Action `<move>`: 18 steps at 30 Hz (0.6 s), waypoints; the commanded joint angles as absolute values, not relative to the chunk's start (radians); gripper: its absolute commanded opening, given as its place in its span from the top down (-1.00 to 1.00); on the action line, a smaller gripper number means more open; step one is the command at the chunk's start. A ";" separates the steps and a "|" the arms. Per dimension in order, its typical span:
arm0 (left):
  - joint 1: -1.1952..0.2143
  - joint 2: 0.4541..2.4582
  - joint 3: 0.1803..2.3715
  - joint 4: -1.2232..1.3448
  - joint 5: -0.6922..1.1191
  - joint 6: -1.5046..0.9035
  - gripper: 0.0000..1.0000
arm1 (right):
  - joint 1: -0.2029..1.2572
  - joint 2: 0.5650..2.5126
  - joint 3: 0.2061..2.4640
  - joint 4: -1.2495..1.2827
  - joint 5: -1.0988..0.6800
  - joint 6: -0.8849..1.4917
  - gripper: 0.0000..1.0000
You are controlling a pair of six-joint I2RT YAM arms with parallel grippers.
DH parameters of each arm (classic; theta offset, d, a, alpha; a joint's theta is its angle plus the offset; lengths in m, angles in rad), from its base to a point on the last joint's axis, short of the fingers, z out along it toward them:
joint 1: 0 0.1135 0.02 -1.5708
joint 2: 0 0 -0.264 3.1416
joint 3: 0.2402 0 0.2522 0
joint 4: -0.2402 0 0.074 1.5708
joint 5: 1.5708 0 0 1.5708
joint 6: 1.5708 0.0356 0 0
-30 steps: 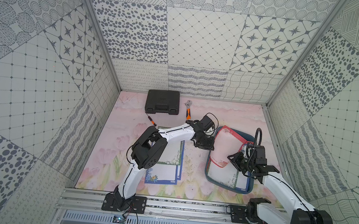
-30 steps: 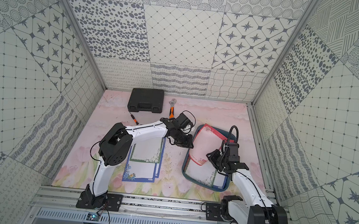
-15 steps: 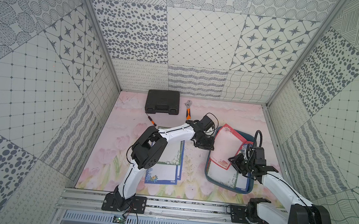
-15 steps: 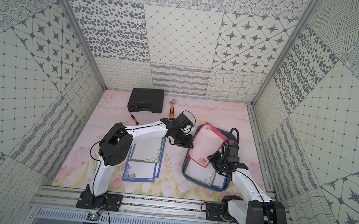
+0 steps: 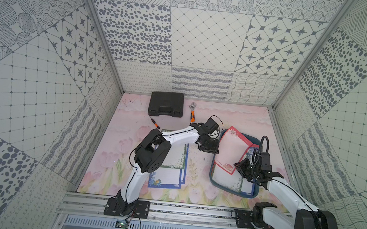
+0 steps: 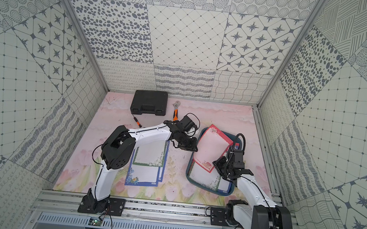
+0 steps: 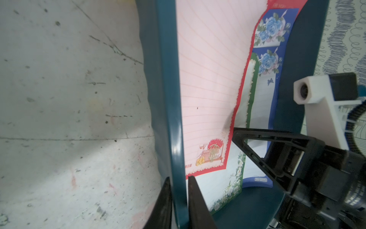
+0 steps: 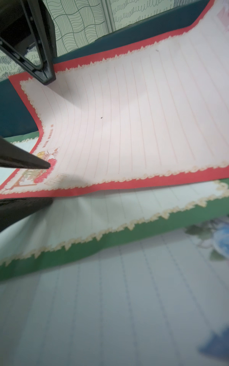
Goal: Take out the stationery paper from the storage box
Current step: Pick up the stationery paper from the storage box.
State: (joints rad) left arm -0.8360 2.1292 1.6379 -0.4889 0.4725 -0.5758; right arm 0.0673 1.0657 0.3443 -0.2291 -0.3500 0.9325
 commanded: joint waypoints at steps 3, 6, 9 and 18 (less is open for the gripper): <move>-0.841 2.149 1.643 -0.522 0.489 -0.575 0.69 | 0.064 1.029 0.325 -0.154 -0.351 0.960 0.51; -0.842 2.150 1.641 -0.523 0.489 -0.576 0.69 | 0.064 1.013 0.322 -0.131 -0.359 0.965 0.54; -0.842 2.149 1.641 -0.523 0.488 -0.578 0.69 | 0.064 0.999 0.318 -0.101 -0.376 0.972 0.57; -0.846 2.152 1.647 -0.522 0.492 -0.579 0.69 | 0.064 0.982 0.301 -0.096 -0.360 0.999 0.59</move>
